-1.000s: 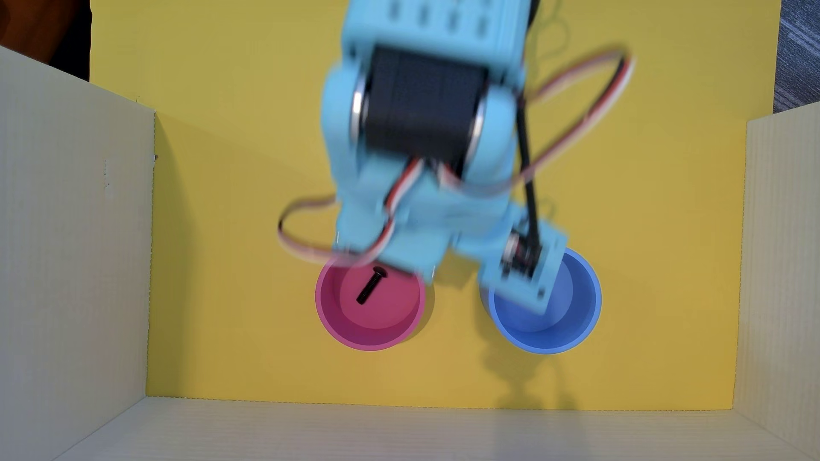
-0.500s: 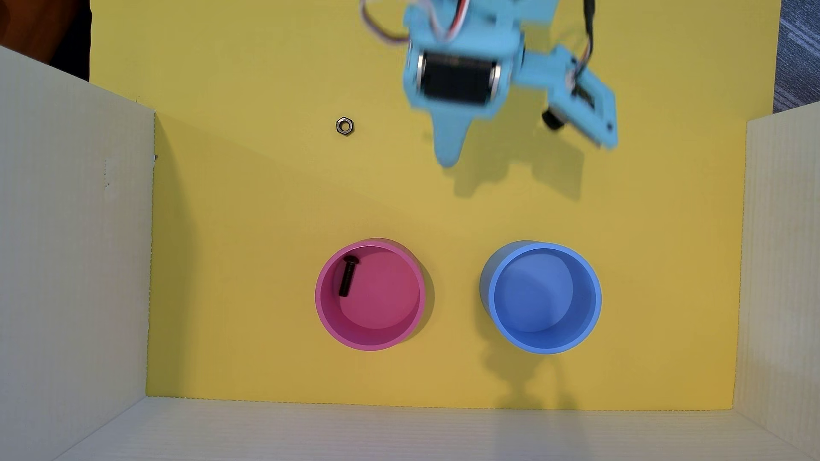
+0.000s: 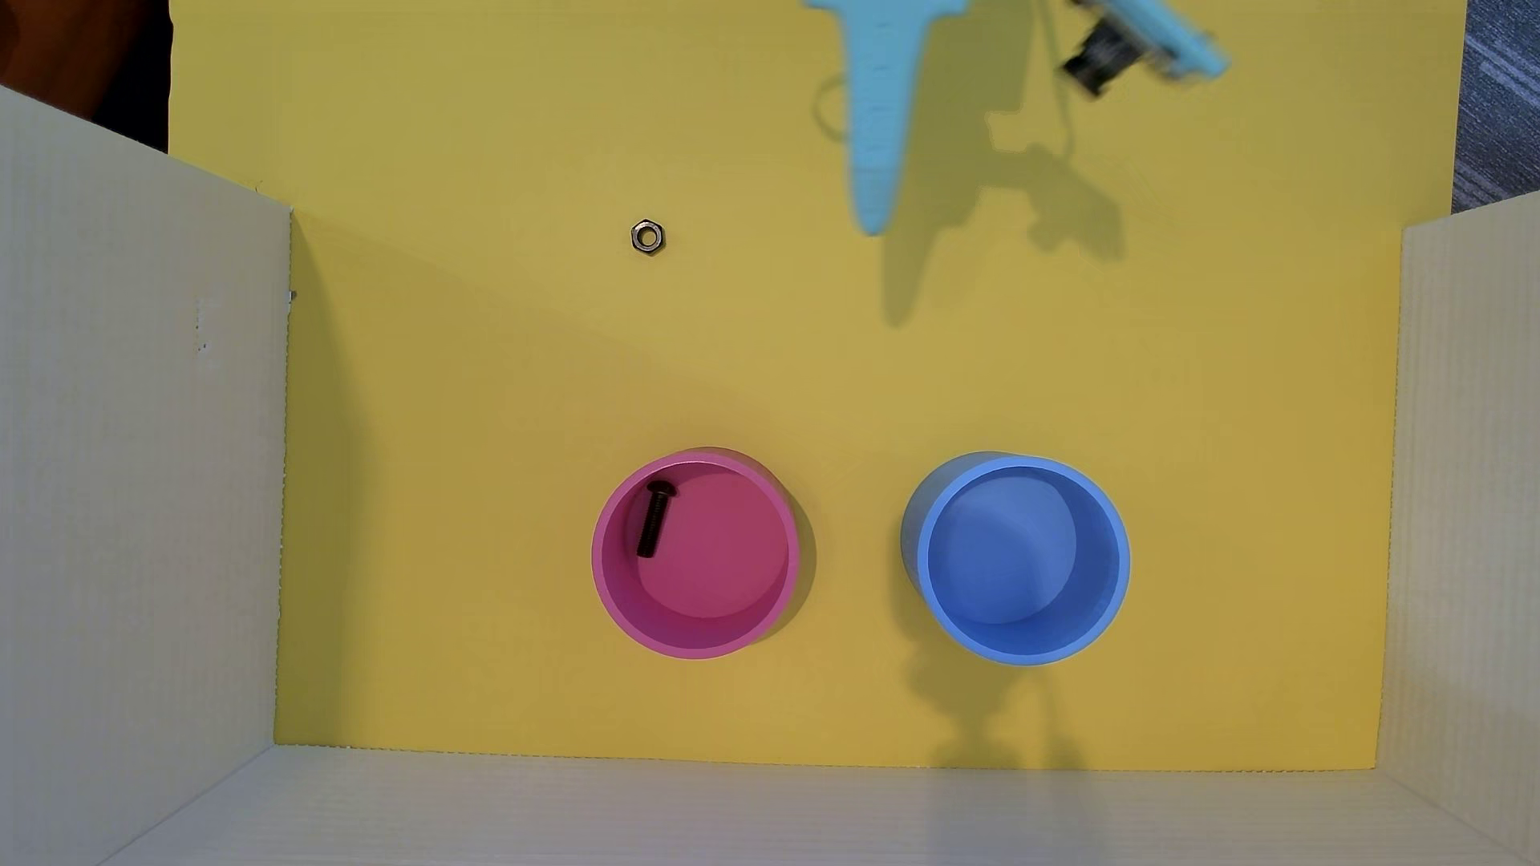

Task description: Pick up the bolt and place it in the pink box

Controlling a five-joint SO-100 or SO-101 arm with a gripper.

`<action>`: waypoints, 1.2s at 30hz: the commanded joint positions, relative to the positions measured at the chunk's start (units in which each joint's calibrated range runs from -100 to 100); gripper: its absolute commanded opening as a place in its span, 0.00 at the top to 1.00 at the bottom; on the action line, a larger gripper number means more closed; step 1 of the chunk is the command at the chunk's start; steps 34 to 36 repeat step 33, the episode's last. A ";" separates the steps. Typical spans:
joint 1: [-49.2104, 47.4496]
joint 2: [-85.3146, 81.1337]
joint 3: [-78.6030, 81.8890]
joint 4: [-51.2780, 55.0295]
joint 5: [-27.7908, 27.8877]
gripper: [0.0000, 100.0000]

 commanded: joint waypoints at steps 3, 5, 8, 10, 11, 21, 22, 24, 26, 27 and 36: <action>-6.46 -1.19 2.37 11.92 -0.14 0.99; -7.56 -1.19 4.90 16.12 -0.14 0.99; -8.01 -1.28 9.24 19.12 -0.14 0.99; -8.15 -1.28 11.87 19.47 -0.19 0.99; -7.86 -1.28 12.86 19.47 -0.19 0.99; -7.49 -1.28 13.22 19.47 -2.38 0.99; -7.49 -1.28 13.22 19.47 -2.38 0.99; -7.49 -1.28 13.22 19.47 -2.54 0.99; -7.56 -1.28 13.22 19.47 -2.33 0.99; -7.64 -1.28 13.22 19.47 -2.28 0.99; -7.64 -1.28 13.22 19.47 -2.23 0.99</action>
